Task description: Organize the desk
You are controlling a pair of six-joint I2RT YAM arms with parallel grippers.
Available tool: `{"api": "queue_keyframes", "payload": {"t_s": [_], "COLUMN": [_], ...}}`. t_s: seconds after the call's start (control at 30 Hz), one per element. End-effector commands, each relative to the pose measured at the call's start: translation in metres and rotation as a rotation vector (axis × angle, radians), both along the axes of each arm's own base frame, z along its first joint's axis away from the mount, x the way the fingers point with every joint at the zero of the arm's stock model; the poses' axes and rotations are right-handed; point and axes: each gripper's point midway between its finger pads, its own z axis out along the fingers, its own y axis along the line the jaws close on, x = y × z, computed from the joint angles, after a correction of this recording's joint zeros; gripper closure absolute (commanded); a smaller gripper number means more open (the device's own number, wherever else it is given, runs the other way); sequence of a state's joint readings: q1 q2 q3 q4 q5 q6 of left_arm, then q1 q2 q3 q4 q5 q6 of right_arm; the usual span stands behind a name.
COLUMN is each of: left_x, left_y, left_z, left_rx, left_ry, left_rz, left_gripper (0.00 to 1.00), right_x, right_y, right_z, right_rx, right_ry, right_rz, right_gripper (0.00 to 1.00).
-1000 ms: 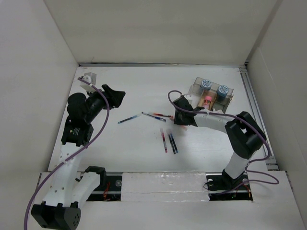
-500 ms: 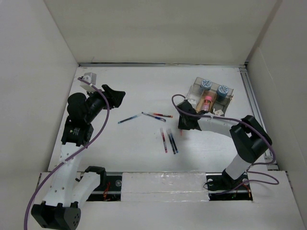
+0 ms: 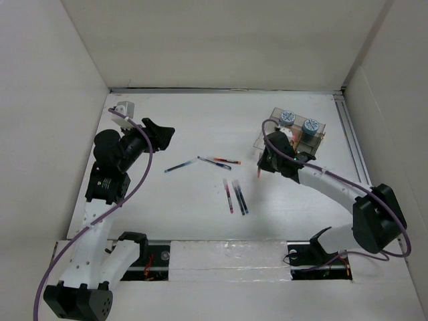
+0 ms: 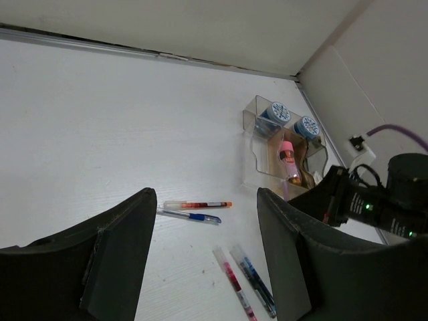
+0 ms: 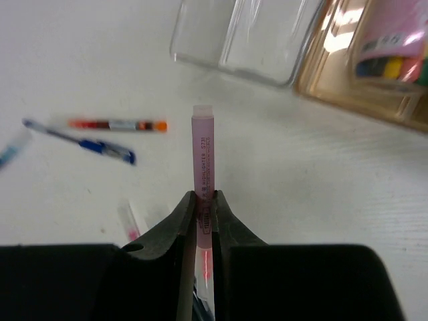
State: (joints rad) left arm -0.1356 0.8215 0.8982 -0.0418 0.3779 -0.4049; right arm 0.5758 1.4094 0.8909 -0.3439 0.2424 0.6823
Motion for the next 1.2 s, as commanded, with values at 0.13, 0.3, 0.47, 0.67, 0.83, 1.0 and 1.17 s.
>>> {"api": "queue_keyframes", "payload": {"t_s": [0.13,0.3,0.47,0.67,0.83,1.0,1.17], "left_x": [-0.004,-0.005,-0.005,-0.004,-0.003,-0.003,-0.004], "left_y": [-0.001,-0.001,-0.001,-0.002,-0.002,-0.001,-0.001], "left_z": [0.019,0.018,0.018,0.018,0.016,0.019,0.019], "left_rx": [-0.011,-0.011,-0.013,-0.011,-0.010,-0.009,-0.010], "left_ry": [-0.075,-0.075,-0.072,-0.072,-0.064,-0.072,-0.074], "left_rz": [-0.014,-0.016,-0.016,-0.017,-0.019,-0.010,-0.014], "left_gripper": [0.42,0.42,0.42,0.42,0.42,0.42,0.42], "right_x": [0.092,0.140,0.161,0.160,0.157,0.145,0.111], "right_y": [-0.030,-0.041,-0.045,-0.054,-0.054,-0.030,0.046], "right_z": [0.076,0.063,0.065,0.051,0.050,0.076,0.061], "right_rx": [0.301,0.315,0.325,0.325,0.320,0.336,0.302], "right_ry": [-0.273,-0.254,-0.265,-0.263,-0.256,-0.310,-0.285], "right_rz": [-0.248,-0.327,-0.357,-0.399,-0.392,-0.308,-0.041], "right_gripper": [0.93,0.93,0.91,0.71,0.51,0.52,0.93]}}
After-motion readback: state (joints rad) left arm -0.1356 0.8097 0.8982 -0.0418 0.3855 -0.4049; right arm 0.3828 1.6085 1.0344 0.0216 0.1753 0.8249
